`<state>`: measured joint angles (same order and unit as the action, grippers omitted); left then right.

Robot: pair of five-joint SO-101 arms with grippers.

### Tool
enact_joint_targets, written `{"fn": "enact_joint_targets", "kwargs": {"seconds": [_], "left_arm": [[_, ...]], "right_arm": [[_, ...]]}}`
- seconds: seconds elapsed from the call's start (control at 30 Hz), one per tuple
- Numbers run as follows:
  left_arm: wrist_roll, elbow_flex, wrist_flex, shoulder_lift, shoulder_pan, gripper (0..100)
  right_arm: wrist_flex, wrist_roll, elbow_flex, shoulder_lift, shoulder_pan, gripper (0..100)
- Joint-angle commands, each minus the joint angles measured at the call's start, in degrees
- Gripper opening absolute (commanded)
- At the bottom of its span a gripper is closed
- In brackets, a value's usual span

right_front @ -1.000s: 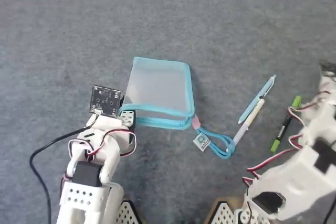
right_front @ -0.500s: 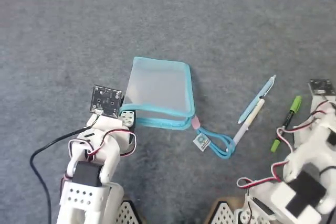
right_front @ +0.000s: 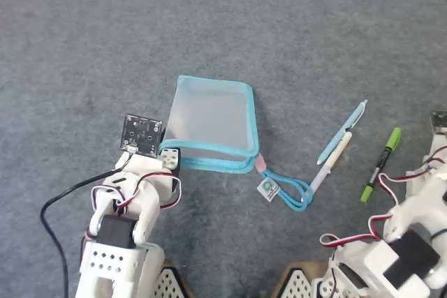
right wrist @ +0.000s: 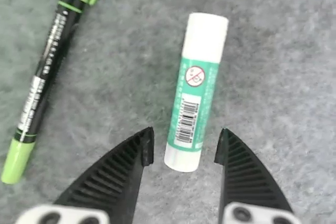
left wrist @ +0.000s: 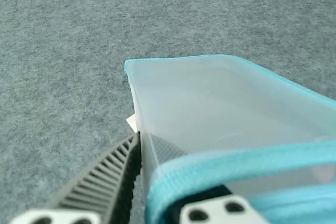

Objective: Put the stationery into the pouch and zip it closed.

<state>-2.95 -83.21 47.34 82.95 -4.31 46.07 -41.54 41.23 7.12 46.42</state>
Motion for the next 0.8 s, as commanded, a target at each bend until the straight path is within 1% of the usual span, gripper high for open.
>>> {"fn": "enact_joint_targets", "kwargs": {"seconds": [0.0,0.07,0.33,0.4,0.53,0.57,0.63,0.7,0.77], "left_arm": [[1.0,0.7,-1.7,0.0,-0.2,1],[1.0,0.7,-1.7,0.0,-0.2,1],[1.0,0.7,-1.5,0.0,-0.2,1],[1.0,0.7,-1.5,0.0,-0.2,1],[1.0,0.7,-1.5,0.0,-0.2,1],[1.0,0.7,-1.5,0.0,-0.2,1],[1.0,0.7,-1.6,0.0,-0.2,1],[1.0,0.7,-1.7,0.0,-0.2,1],[1.0,0.7,-1.7,0.0,-0.3,1]], "right_arm": [[-0.7,-3.0,-0.2,0.0,1.1,19.8],[-0.7,-4.9,-0.1,-2.3,1.1,19.8],[-0.4,-4.8,-6.2,-13.7,0.7,19.2],[-0.4,-4.8,-8.2,-16.0,1.0,15.3],[-0.2,-4.8,-10.0,-18.0,1.1,0.0],[0.3,-4.8,-10.1,-18.0,1.0,1.0],[3.7,-4.9,-11.2,-17.7,0.8,3.2],[8.7,-4.8,-13.7,-16.6,0.7,0.6],[14.4,-4.7,-17.1,-14.4,0.0,0.9]]}}
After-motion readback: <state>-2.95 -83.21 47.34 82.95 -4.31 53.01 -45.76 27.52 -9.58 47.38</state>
